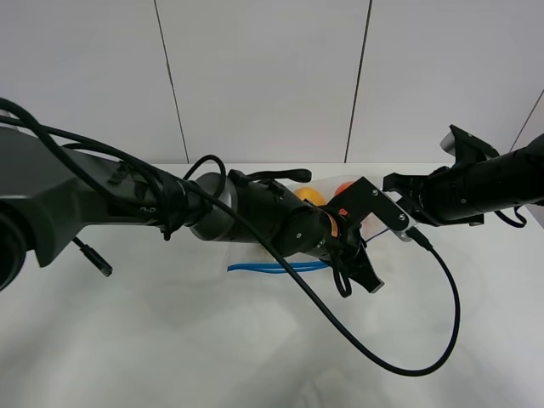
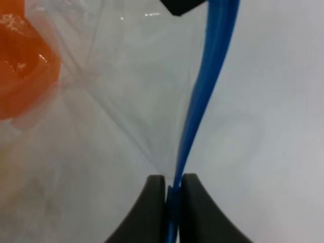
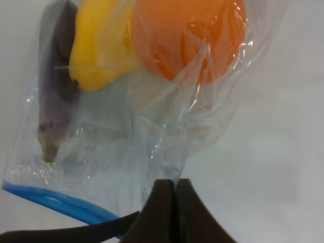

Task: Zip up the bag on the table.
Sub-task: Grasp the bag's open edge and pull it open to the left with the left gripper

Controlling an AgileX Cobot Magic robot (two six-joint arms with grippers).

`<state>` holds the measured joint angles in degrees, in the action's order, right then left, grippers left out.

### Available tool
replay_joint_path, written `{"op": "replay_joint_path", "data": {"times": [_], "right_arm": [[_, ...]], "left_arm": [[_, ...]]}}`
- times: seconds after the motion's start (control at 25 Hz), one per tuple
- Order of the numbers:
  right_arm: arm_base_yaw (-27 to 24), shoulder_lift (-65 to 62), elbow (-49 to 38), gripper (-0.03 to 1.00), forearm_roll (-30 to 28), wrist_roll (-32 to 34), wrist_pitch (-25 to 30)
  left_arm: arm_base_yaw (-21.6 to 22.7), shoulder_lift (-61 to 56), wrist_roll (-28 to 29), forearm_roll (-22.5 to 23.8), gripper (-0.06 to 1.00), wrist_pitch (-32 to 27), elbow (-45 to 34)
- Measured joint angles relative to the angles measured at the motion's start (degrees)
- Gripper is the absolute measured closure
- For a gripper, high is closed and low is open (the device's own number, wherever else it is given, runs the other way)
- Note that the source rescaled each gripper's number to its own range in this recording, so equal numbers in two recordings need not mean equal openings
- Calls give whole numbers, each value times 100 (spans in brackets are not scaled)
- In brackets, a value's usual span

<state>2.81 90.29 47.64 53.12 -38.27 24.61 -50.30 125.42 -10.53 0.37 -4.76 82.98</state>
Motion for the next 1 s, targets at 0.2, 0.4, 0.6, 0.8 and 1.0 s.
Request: {"op": "replay_joint_path", "data": {"times": [0.2,0.4,0.6,0.8,1.0], "right_arm": [[0,0,0,97,-5,0,19],[0,0,0,97,-23,0,37],[0,0,0,97,-41,0,37],[16,0,0,97,-108,0,37],[16,0,0,97,-160,0,-11]], "left_arm": [[0,0,-291,0,94,-125,14],[0,-5,-371,0,94,-195,18],[0,-9,-474,0,94,-286,23],[52,-9,-721,0,94,-407,23],[373,-28,-810,-37,94,-761,23]]}}
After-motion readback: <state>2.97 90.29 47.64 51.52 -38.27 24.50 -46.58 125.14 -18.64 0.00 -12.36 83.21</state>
